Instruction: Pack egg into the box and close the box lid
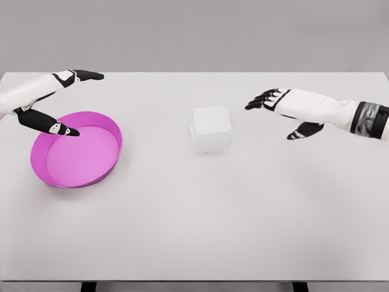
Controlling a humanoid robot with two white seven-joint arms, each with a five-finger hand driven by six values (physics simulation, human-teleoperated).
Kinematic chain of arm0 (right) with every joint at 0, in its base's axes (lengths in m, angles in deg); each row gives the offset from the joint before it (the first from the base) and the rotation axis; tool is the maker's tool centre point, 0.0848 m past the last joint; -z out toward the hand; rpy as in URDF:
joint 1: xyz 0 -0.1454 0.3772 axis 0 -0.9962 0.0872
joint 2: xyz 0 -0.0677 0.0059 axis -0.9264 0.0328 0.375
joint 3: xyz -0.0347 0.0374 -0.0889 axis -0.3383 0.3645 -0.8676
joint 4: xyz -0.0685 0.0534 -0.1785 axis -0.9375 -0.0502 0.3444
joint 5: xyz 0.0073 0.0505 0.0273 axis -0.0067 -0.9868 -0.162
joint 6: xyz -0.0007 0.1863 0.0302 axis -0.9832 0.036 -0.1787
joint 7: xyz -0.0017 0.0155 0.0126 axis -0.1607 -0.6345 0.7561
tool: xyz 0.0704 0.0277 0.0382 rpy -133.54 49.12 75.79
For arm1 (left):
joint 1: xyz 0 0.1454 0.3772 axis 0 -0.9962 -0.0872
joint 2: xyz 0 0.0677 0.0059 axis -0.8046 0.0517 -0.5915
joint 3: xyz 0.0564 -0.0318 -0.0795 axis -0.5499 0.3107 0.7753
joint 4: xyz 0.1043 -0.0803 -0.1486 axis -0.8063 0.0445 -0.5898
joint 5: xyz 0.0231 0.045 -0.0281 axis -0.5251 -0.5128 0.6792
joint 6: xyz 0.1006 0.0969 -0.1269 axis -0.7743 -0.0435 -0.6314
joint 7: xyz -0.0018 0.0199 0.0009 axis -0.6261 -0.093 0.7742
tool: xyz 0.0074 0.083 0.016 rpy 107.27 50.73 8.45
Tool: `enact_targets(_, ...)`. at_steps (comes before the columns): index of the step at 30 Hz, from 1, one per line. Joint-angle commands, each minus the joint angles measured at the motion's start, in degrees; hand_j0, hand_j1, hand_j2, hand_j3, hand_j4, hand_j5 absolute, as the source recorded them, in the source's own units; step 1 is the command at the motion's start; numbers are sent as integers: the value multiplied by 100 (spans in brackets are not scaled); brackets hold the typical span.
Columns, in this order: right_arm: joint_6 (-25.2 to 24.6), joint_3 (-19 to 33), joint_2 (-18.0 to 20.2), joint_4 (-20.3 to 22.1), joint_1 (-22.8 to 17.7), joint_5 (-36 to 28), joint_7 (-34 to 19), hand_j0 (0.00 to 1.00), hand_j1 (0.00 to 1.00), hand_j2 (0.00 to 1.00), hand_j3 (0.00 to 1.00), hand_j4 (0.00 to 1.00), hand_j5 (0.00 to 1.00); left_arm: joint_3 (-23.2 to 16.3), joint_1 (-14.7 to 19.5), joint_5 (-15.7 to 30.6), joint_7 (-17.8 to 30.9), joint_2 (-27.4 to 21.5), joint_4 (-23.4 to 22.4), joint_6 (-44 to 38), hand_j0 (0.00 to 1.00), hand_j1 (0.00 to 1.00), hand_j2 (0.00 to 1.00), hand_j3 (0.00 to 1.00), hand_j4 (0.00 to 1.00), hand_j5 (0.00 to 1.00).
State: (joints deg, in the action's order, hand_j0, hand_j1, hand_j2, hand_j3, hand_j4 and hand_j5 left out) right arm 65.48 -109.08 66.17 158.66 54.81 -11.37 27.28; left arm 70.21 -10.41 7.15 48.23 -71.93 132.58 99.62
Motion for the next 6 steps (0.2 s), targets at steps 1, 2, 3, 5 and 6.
enact_targets(1,-18,204,116,-24,0,-60,3,100,100,100,100,100,100,1,0,25,-2,-6,1,-16,100,100,100,100,100,100)
enact_targets(2,-18,221,116,-24,-26,-69,3,100,100,100,100,100,100,1,0,43,-2,-6,1,-16,100,100,100,100,100,100)
enact_targets(3,-18,248,116,-24,-53,-104,3,100,100,100,100,100,100,1,0,34,-2,-6,1,-16,100,100,100,100,100,100)
enact_targets(5,-18,257,152,-16,-70,-113,3,100,100,100,100,100,100,1,0,17,-2,-6,1,-16,100,100,100,100,100,100)
enact_targets(6,-18,257,160,-15,-79,-113,3,100,100,100,100,100,100,1,0,17,-2,-6,1,-16,100,100,100,100,100,100)
